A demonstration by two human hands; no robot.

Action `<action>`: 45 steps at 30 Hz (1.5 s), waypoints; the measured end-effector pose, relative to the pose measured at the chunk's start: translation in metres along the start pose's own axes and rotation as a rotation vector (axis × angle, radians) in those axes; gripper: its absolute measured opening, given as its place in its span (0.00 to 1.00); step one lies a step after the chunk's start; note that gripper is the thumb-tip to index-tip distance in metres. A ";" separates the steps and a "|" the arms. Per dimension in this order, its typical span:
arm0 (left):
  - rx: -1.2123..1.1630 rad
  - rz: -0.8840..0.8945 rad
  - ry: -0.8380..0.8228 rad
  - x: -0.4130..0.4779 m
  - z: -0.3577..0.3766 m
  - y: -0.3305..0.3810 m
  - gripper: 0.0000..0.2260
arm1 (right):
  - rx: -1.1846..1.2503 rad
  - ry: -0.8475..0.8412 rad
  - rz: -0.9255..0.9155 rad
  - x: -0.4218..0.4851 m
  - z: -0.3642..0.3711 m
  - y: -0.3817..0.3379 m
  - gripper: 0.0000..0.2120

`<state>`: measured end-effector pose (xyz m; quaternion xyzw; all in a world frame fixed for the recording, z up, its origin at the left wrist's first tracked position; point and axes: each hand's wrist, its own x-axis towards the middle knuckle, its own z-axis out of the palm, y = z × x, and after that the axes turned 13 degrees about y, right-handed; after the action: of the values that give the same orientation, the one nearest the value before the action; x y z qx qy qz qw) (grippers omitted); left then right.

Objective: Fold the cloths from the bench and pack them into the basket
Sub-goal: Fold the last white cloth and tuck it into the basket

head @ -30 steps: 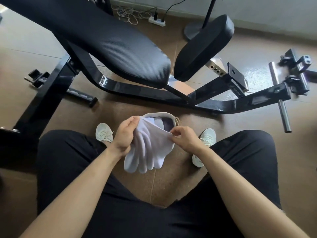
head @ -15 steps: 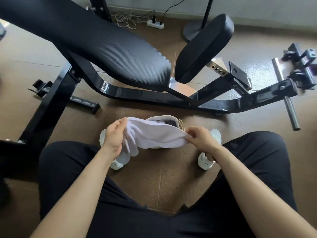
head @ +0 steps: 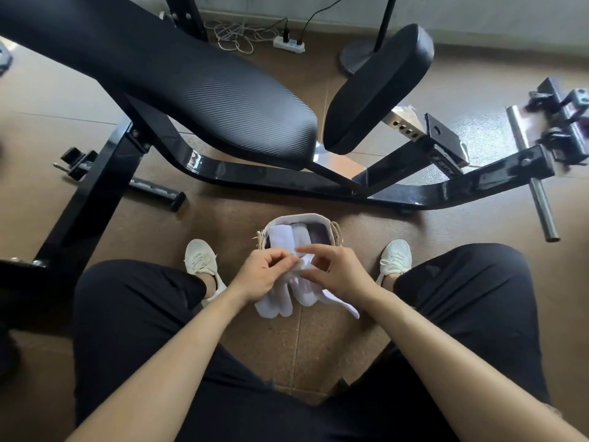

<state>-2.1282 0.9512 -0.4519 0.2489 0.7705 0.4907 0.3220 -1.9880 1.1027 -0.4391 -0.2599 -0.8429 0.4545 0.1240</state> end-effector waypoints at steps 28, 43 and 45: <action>0.432 0.348 0.215 0.012 -0.028 -0.015 0.07 | 0.165 0.302 0.187 0.028 -0.052 0.010 0.03; 0.260 0.033 0.115 0.009 -0.037 -0.014 0.02 | 0.120 0.703 0.425 0.036 -0.074 0.045 0.04; 0.251 0.004 0.156 0.009 -0.039 -0.016 0.04 | 0.122 0.710 0.471 0.036 -0.074 0.049 0.05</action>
<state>-2.1644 0.9279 -0.4564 0.2497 0.8479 0.4092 0.2265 -1.9688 1.1964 -0.4393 -0.5779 -0.6369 0.4018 0.3145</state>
